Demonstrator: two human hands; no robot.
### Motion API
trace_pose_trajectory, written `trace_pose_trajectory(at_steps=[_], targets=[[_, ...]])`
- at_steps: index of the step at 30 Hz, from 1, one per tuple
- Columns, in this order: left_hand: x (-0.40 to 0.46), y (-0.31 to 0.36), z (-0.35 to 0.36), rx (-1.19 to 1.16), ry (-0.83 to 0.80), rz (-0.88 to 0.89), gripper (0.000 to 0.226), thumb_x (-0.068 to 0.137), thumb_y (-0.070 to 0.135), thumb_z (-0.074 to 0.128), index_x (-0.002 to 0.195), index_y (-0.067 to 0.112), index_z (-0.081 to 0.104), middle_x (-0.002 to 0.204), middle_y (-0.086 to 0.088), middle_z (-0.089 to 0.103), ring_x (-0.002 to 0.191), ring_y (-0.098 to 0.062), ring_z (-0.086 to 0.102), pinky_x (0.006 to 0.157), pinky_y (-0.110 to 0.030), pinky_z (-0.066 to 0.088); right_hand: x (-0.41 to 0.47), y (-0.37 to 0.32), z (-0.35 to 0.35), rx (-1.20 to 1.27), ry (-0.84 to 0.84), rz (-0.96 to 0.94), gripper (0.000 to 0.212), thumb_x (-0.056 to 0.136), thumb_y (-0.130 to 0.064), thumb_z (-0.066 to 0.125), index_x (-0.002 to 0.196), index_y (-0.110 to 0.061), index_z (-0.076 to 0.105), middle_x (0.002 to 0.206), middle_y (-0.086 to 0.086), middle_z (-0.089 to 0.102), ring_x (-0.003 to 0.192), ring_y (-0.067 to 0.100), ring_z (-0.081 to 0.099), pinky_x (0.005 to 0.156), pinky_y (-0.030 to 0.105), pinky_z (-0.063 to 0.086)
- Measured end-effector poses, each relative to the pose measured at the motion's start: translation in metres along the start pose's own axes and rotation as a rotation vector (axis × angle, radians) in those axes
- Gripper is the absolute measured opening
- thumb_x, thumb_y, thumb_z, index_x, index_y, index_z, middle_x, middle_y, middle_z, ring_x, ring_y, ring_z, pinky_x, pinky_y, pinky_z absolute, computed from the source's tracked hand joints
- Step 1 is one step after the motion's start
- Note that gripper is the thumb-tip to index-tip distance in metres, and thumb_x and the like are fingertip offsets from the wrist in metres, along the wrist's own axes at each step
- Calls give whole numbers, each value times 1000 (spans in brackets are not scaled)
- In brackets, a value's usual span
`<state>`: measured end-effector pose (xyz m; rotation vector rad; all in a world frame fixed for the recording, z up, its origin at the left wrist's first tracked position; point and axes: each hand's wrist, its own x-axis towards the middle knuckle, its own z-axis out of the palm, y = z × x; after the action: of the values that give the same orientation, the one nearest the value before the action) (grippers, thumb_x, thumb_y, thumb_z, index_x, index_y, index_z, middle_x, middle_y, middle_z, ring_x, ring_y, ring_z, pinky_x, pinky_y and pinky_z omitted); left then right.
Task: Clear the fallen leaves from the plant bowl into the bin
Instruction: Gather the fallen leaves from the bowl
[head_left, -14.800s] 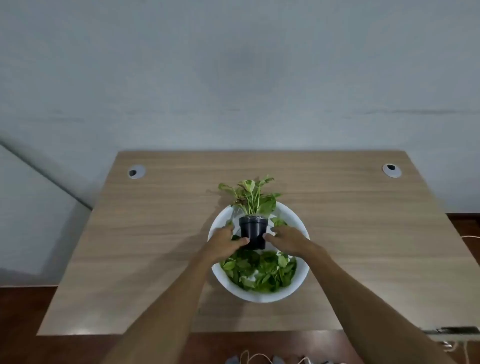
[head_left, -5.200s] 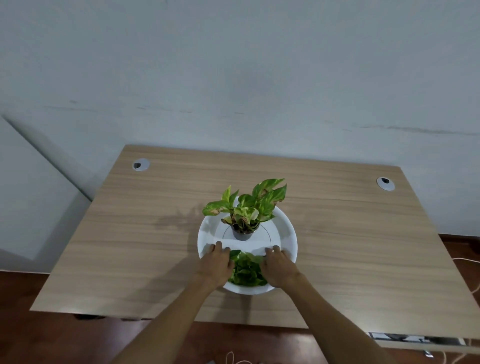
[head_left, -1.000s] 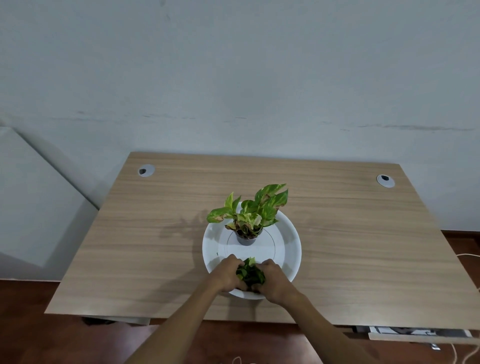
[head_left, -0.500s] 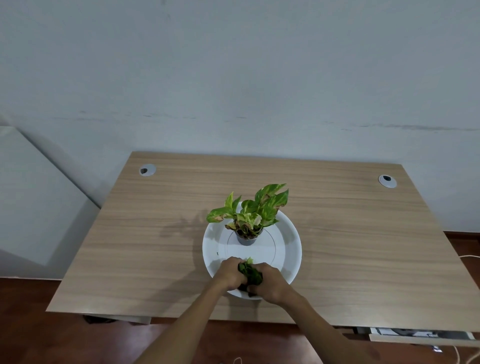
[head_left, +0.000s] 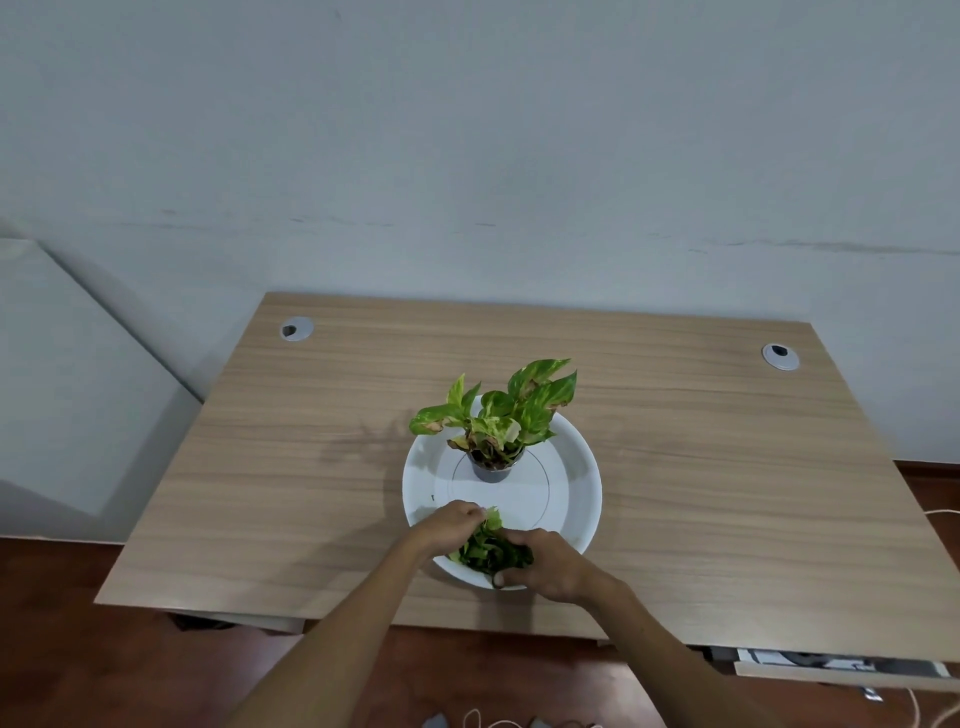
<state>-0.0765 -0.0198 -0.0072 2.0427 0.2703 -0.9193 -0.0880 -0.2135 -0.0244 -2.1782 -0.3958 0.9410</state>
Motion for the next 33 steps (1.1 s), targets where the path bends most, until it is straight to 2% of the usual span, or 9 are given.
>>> trace_pose_trajectory(at_steps=[2, 4, 7, 11, 15, 19, 25, 28, 33], targets=[[0, -4, 2, 7, 38, 44, 40, 102, 29, 42, 136, 12, 56, 133, -6, 57, 124, -20, 52, 103, -31, 43, 1, 1, 1, -22, 3, -2, 63, 79, -37, 77, 138, -31, 54, 128, -7, 65, 117, 9, 56, 95, 17, 41], [-2, -5, 3, 3, 39, 68, 40, 101, 27, 47, 138, 15, 54, 138, -6, 56, 125, -19, 53, 97, -28, 45, 1, 2, 2, -16, 29, -2, 61, 78, -35, 78, 135, -31, 57, 124, -7, 67, 115, 10, 58, 92, 15, 42], [-5, -2, 1, 34, -29, 83, 39, 101, 28, 45, 137, 17, 54, 141, -4, 54, 130, -21, 50, 104, -38, 46, 2, 5, 4, 31, 100, 8, 60, 77, -32, 80, 132, -31, 59, 119, -10, 66, 115, 11, 59, 87, 8, 40], [-7, 2, -9, 129, -126, 104, 36, 96, 15, 49, 130, 12, 59, 134, -12, 60, 125, -26, 54, 108, -41, 44, 3, 7, 5, 46, 164, -4, 74, 73, -26, 84, 137, -26, 47, 134, -1, 52, 121, 15, 50, 99, 21, 42], [-8, 2, -11, 196, -127, 111, 37, 94, 18, 55, 130, 12, 59, 132, -10, 61, 121, -26, 56, 104, -43, 46, 7, 6, 2, 5, 83, 5, 88, 79, -28, 80, 152, -24, 32, 151, -5, 39, 139, 15, 37, 113, 24, 32], [-6, -2, -8, 215, -78, 122, 39, 91, 18, 60, 130, 14, 60, 131, -8, 61, 118, -24, 58, 100, -38, 49, 8, 5, 5, -54, 59, -9, 68, 83, -30, 75, 144, -31, 46, 134, -3, 61, 124, 16, 53, 98, 18, 37], [-9, -5, -5, 64, -135, 81, 51, 91, 33, 66, 136, 13, 55, 137, -5, 58, 126, -21, 53, 109, -35, 43, 7, 2, 11, -17, 148, -18, 52, 79, -29, 78, 128, -31, 63, 116, -7, 70, 105, 9, 61, 79, 4, 37], [-7, -10, -4, 117, -136, 79, 59, 84, 24, 74, 138, 14, 53, 138, -8, 56, 127, -23, 52, 108, -37, 44, 8, 2, 10, -31, 146, -19, 51, 75, -30, 80, 124, -30, 66, 111, -7, 72, 98, 6, 60, 76, 5, 39], [-2, -19, 4, 167, 32, 106, 57, 75, 13, 80, 129, 18, 62, 135, -4, 57, 124, -22, 52, 100, -32, 48, 10, 4, 9, -45, 168, -9, 45, 76, -24, 79, 119, -27, 70, 108, -8, 74, 92, 3, 61, 70, -2, 40]])
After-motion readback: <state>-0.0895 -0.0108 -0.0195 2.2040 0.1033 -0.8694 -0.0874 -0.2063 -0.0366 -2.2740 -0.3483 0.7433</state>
